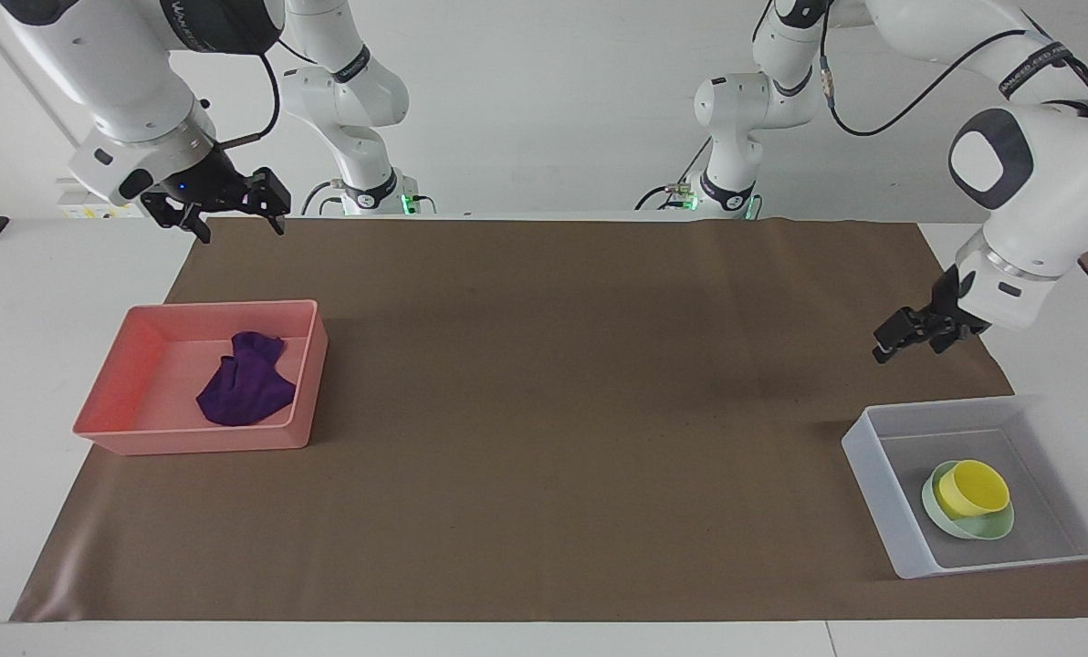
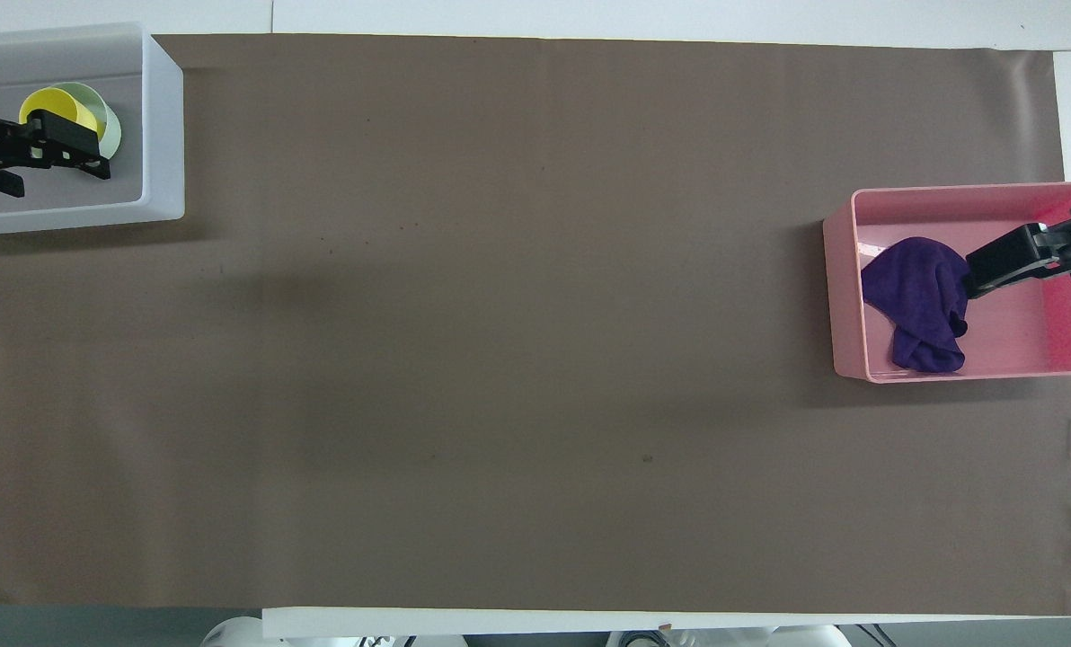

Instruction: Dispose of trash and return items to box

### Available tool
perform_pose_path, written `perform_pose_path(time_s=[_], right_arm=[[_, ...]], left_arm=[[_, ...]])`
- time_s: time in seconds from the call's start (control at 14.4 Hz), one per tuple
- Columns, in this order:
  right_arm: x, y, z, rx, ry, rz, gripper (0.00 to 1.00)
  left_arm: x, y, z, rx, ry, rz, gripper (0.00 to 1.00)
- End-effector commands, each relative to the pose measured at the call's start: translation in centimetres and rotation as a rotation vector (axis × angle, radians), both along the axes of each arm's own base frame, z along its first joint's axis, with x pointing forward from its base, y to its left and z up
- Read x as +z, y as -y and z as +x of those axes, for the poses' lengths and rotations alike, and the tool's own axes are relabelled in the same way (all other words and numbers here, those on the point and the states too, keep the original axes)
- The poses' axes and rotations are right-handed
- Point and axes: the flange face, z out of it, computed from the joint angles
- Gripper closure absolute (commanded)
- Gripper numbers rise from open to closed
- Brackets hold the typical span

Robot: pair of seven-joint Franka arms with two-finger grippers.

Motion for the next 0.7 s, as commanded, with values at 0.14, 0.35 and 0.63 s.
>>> perform_pose_path(time_s=[0.14,0.35,0.63], right_arm=[[0.0,0.2,-0.8,-0.016,-0.002,0.008,0.00],[0.0,0.2,-0.8,-0.017,-0.002,0.009,0.00],[0.1,0.2,-0.8,-0.017,0.000,0.008,0.00]], left_arm=[[7.5,-2.5,-4.8,-0.070,-0.024,0.023,0.00],[8.7,-4.8,-5.0,-0.125,-0.030,0.062,0.00],[8.7,-4.6,-5.0,-0.124,-0.026,0.059,0.00]])
